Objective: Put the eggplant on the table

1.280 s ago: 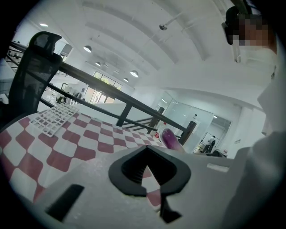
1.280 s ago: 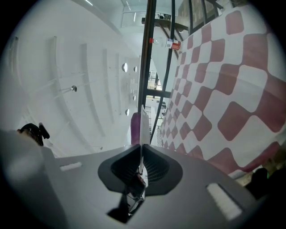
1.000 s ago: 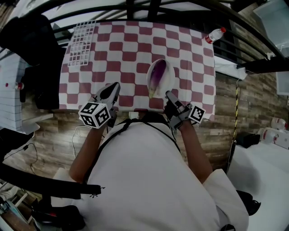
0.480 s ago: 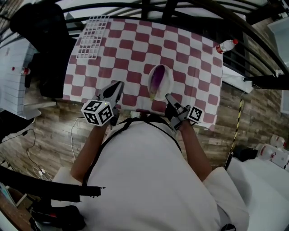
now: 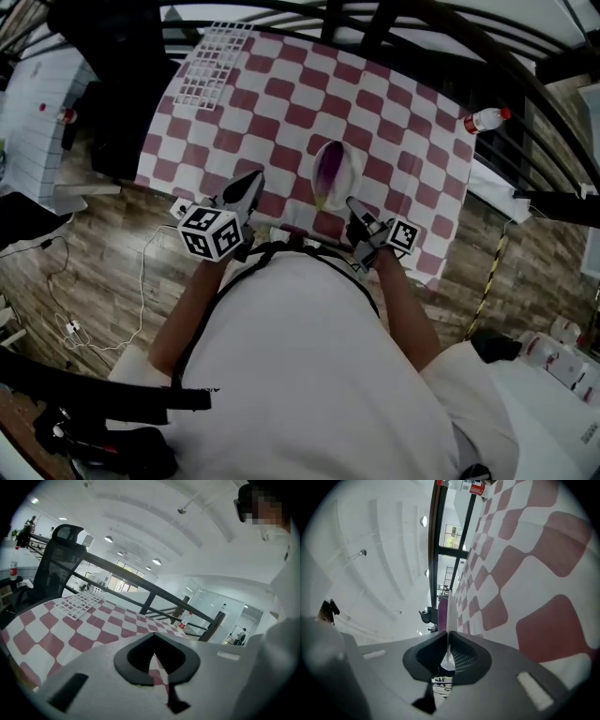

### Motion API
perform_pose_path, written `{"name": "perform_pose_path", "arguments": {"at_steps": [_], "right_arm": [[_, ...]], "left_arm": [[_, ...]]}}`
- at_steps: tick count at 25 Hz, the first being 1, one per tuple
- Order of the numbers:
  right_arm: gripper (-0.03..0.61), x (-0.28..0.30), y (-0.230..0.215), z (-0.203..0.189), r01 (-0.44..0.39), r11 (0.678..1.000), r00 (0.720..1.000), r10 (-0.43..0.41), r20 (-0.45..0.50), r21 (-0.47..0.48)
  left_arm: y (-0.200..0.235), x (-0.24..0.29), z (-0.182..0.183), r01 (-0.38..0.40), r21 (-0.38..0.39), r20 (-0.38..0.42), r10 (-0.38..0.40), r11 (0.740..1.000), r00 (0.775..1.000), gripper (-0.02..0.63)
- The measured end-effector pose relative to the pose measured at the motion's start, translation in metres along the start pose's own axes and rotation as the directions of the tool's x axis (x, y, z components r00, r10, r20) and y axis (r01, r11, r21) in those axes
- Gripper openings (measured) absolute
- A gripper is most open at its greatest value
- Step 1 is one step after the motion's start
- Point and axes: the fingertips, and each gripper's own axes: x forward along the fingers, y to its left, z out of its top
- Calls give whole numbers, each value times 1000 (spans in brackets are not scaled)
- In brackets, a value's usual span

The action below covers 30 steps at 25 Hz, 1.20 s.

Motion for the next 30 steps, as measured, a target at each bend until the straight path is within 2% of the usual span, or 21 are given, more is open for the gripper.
{"name": "perform_pose_path", "arguments": {"at_steps": [12,21,25,30], "right_arm": [[29,9,-35,5,21,1000,994,-22,-103,-11],[29,13,-50,4,35,999,990,-37,-135,-18],[29,12,-58,5,66,997,988,-69,-141,-27],[28,8,-74,5,144,989,978,-146,-151,-25]], "left_arm": [[7,-11,-10,-91,-13,9,92,996,996,0],[3,-11,-22,-113,-22,-8,113,993,994,0],[0,-5,-26,-107,-16,-17,107,994,994,0],[-4,0,-29,-103,-14,-28,102,995,994,0]]}}
